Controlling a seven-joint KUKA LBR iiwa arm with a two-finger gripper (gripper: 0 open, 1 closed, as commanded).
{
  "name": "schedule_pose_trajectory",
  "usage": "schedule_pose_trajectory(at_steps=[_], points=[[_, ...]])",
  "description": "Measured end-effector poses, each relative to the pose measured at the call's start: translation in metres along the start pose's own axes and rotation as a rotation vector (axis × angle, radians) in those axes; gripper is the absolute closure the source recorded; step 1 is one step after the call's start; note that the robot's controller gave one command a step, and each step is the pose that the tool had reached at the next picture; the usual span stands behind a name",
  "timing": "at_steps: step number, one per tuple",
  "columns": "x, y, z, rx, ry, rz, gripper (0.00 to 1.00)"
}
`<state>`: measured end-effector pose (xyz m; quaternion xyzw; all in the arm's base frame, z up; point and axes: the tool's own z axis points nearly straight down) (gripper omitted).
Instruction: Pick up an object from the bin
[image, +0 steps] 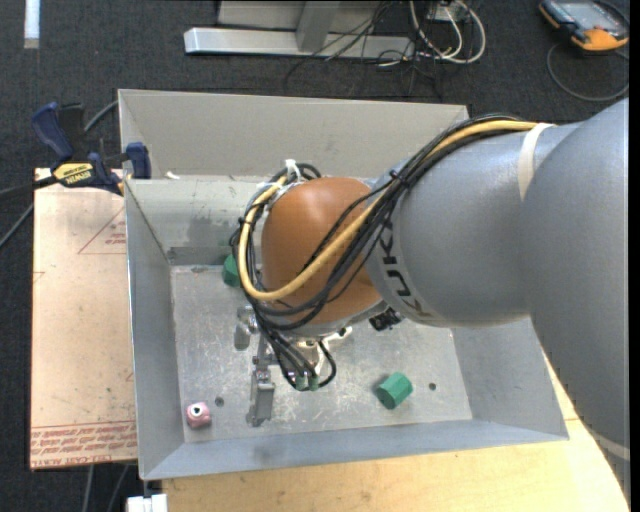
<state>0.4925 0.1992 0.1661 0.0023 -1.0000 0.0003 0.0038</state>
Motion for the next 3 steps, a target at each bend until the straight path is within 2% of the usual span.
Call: schedule_pose_trajectory(at_steps=[1, 2, 3], points=[[-0.002, -0.001, -0.005, -0.002, -0.007, 0.005, 0.00], [-0.002, -0.002, -0.004, -0.002, -0.008, 0.003, 0.00], [-0.011, -0.032, -0.092, -0.002, -0.013, -0.325, 0.00]])
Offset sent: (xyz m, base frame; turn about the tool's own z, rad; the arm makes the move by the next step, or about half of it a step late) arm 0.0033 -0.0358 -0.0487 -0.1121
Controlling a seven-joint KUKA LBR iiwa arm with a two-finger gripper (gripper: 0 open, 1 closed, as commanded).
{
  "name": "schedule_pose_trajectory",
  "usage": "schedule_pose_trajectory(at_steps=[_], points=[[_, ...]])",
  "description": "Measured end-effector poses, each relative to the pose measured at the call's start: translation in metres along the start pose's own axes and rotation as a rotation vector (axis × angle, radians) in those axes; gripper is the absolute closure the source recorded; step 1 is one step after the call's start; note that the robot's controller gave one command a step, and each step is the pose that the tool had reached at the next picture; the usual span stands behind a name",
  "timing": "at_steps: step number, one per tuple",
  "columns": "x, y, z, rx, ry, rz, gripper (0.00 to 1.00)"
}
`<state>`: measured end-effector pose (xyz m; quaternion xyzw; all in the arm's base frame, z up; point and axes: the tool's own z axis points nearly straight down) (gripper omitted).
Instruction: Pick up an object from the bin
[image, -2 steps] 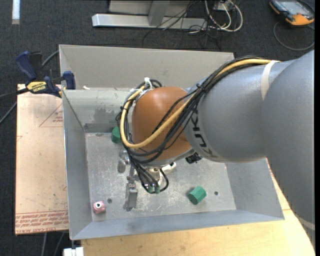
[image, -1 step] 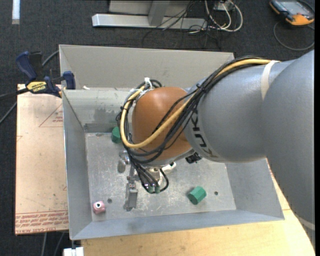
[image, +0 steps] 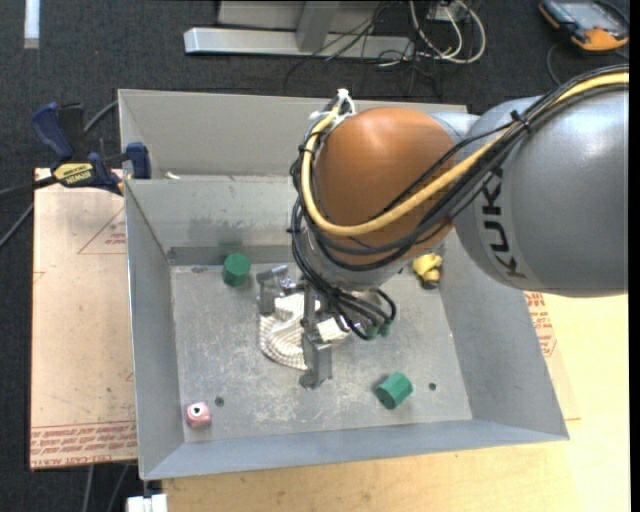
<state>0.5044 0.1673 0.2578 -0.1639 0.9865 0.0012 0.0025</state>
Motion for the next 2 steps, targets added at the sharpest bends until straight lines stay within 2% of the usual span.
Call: schedule_pose_trajectory(at_steps=[1, 2], points=[[-0.010, -0.033, 0.068, 0.001, 0.004, 0.383, 0.00], [0.014, -0.045, 0.056, 0.000, 0.001, -0.094, 0.00]])
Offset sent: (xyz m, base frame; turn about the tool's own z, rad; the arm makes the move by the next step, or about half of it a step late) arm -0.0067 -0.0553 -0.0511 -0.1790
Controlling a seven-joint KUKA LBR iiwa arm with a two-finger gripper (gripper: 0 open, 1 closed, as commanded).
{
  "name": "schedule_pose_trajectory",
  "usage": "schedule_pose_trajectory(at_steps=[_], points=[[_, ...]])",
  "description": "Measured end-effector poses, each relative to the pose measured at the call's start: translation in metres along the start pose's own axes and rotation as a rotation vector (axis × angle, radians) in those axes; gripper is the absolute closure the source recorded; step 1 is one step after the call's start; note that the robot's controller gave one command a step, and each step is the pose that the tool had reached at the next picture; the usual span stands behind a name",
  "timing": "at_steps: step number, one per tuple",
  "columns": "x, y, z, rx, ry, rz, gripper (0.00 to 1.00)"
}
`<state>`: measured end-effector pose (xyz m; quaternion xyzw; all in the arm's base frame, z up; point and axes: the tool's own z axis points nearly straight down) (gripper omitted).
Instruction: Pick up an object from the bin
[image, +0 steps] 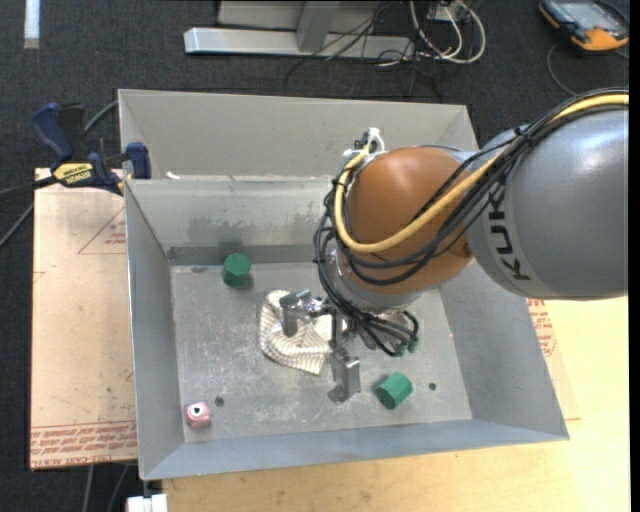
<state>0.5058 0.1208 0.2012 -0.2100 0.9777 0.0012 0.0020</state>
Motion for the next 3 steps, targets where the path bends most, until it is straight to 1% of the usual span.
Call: schedule_pose_trajectory(at_steps=[1, 2, 3], points=[[0.002, -0.025, 0.022, 0.000, 0.000, 0.232, 0.00], [-0.030, -0.049, 0.040, 0.000, -0.002, 0.204, 0.00], [-0.034, -0.052, 0.080, -0.002, -0.001, 0.081, 1.00]])
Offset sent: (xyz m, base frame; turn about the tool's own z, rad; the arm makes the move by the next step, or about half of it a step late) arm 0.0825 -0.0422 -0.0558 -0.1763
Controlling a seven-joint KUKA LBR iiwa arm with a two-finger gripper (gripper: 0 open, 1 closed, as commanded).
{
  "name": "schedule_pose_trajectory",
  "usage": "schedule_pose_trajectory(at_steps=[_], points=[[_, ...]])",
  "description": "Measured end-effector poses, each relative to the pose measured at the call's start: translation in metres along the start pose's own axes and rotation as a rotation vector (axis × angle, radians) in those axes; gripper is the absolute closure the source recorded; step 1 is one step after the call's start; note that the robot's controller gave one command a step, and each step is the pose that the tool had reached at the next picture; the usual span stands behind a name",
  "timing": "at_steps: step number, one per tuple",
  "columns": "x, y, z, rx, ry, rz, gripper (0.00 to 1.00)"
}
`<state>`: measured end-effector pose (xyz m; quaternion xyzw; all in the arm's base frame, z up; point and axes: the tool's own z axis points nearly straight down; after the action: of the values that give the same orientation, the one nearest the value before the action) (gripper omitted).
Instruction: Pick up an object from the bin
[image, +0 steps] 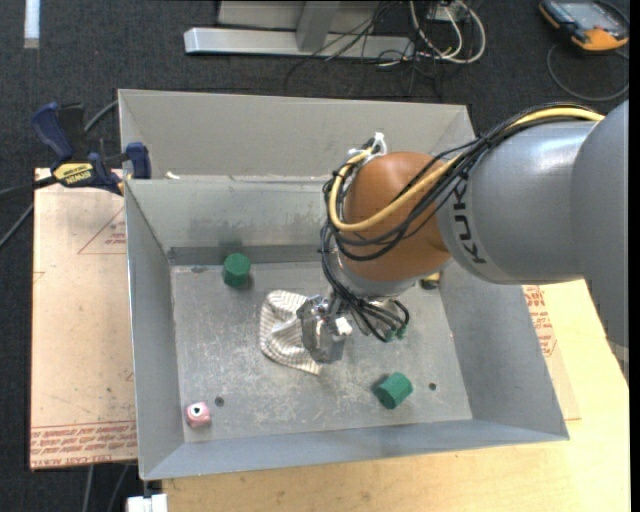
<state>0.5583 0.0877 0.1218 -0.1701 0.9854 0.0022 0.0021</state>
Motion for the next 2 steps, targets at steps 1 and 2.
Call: schedule_pose_trajectory(at_steps=[1, 2], points=[[0.0001, -0.0001, 0.0001, 0.000, 0.000, 0.001, 0.00], [0.0001, -0.0002, 0.0001, 0.000, 0.000, 0.001, 0.00]])
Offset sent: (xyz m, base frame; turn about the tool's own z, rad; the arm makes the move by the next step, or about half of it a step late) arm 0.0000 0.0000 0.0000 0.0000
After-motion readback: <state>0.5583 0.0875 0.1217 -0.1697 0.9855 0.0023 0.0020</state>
